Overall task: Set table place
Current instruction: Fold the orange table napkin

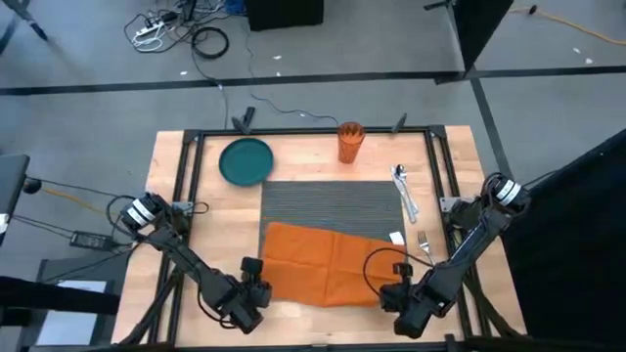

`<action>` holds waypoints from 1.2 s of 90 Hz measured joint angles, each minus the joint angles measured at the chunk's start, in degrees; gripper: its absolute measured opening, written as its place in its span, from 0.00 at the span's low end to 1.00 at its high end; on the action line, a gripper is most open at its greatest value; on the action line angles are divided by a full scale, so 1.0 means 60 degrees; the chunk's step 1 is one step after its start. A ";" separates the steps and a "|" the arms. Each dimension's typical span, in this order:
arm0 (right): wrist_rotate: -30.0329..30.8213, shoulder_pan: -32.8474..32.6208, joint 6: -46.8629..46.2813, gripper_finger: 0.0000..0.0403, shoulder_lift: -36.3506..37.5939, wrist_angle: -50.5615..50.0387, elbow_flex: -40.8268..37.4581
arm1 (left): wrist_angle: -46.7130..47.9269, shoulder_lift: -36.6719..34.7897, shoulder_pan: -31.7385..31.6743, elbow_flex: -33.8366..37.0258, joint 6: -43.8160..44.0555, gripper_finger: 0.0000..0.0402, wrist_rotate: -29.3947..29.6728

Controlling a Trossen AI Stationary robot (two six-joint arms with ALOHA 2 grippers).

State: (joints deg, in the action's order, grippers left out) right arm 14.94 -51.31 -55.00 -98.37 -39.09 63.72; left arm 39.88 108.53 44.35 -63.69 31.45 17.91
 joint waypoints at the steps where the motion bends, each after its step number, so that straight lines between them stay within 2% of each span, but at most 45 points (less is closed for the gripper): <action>1: 0.0000 0.0000 0.0000 0.00 0.0000 0.0000 0.0000 | -0.0005 0.0006 -0.0010 -0.0002 -0.0002 0.38 -0.0037; 7: 0.0018 0.0000 0.0000 0.00 0.0000 0.0008 0.0004 | -0.0050 0.0094 -0.0120 -0.0017 -0.0020 0.29 -0.0341; 17: 0.0054 0.0000 0.0004 0.00 0.0004 0.0018 0.0004 | -0.0161 0.0128 -0.0258 -0.0017 -0.0013 0.07 -0.0643; 22: 0.0095 0.0000 0.0004 0.00 0.0004 0.0029 0.0004 | -0.0169 0.0128 -0.0299 -0.0017 0.0018 0.03 -0.0681; 36: 0.0117 0.0000 0.0090 0.00 0.0007 0.0029 0.0004 | 0.0093 0.0184 -0.0304 -0.0268 0.0042 0.00 -0.0876; 55: 0.0044 -0.0062 0.0091 0.00 0.0007 0.0047 0.0004 | 0.1741 0.0130 -0.0304 -0.1605 0.0337 0.00 -0.0905; 68: -0.0007 -0.0346 -0.0322 0.00 0.0009 0.0158 0.0004 | 0.3087 0.0067 -0.0252 -0.2483 0.0407 0.00 -0.0505; 76: 0.0110 -0.0587 -0.0799 0.00 0.0011 0.0149 0.0004 | 0.3505 0.0029 -0.0260 -0.2816 0.0524 0.00 0.0128; 93: 0.0671 -0.0735 -0.1792 0.00 0.0025 -0.0295 0.0007 | 0.4210 -0.0010 -0.0737 -0.2895 0.0519 0.00 0.0943; 108: 0.0936 -0.0700 -0.2412 0.00 0.0266 -0.0496 0.0007 | 0.4169 -0.0025 -0.1268 -0.2902 -0.0016 0.00 0.1290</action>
State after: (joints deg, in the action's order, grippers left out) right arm 20.55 -55.51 -69.47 -96.77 -42.07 63.77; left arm 64.90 108.38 36.74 -81.10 31.36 25.65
